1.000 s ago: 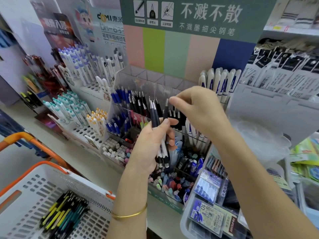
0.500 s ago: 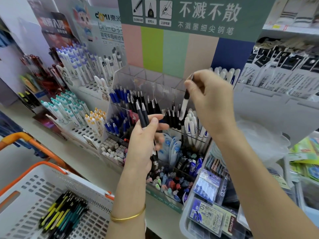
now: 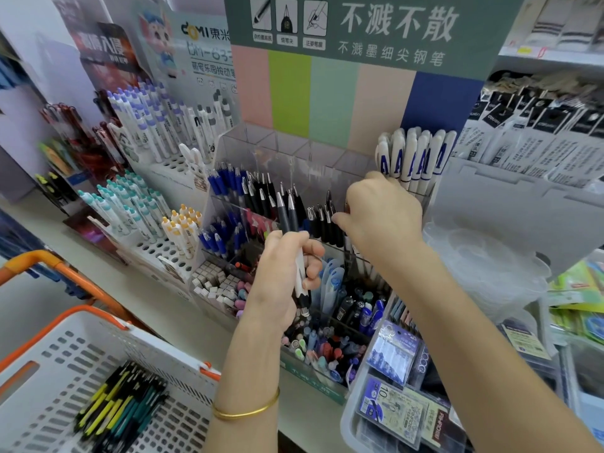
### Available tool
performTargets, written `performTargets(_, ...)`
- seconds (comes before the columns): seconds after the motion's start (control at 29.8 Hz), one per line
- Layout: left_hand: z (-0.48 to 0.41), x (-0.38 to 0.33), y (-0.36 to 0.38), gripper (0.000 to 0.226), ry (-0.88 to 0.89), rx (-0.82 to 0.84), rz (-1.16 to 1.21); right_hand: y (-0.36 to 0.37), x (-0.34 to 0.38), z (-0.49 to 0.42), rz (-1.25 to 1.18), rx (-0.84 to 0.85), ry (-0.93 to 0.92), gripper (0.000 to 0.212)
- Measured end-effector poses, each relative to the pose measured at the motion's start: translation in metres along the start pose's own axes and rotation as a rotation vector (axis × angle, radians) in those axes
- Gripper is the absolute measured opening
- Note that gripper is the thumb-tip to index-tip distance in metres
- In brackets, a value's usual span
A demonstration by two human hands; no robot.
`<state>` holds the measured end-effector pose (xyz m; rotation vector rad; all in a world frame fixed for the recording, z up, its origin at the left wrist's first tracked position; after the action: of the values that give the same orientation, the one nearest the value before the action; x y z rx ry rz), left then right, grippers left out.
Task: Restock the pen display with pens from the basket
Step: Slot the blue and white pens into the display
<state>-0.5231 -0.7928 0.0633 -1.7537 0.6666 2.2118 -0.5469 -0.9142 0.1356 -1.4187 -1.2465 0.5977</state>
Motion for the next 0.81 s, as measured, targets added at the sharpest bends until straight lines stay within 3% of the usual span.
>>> performTargets(0.07,0.002,-0.002,0.001,0.006,0.012,0.000,-0.024,-0.004,-0.002,-0.002,-0.043,-0.042,0.001,0.023)
performTargets(0.13,0.005,-0.004,0.003,0.011,0.029,0.003,-0.052,-0.006,-0.003,-0.003,-0.048,-0.067,-0.016,0.021)
performTargets(0.3,0.006,-0.005,0.006,0.009,0.065,0.022,-0.110,0.001,-0.002,-0.006,-0.007,-0.008,-0.013,0.016)
performTargets(0.5,0.007,-0.004,0.004,0.007,0.152,0.065,-0.173,-0.021,-0.008,-0.002,-0.372,-0.253,-0.067,0.025)
performTargets(0.71,0.009,-0.007,0.011,0.007,0.209,0.138,-0.183,-0.012,0.007,0.010,-0.703,0.091,-0.112,0.027)
performTargets(0.81,0.009,-0.008,0.010,0.017,0.201,0.114,-0.194,-0.011,0.004,0.007,-0.790,0.003,-0.075,0.020)
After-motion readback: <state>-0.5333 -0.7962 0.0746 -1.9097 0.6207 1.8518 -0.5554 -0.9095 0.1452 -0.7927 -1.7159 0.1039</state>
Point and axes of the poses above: each hand's wrist, its own z-axis away from the middle knuckle, its own y-axis out of the palm, x = y × z, the point moved 4 cm from there along -z, towards the middle knuckle, and after that the axes turned 12 degrees about -z, right-handed, at the moved point
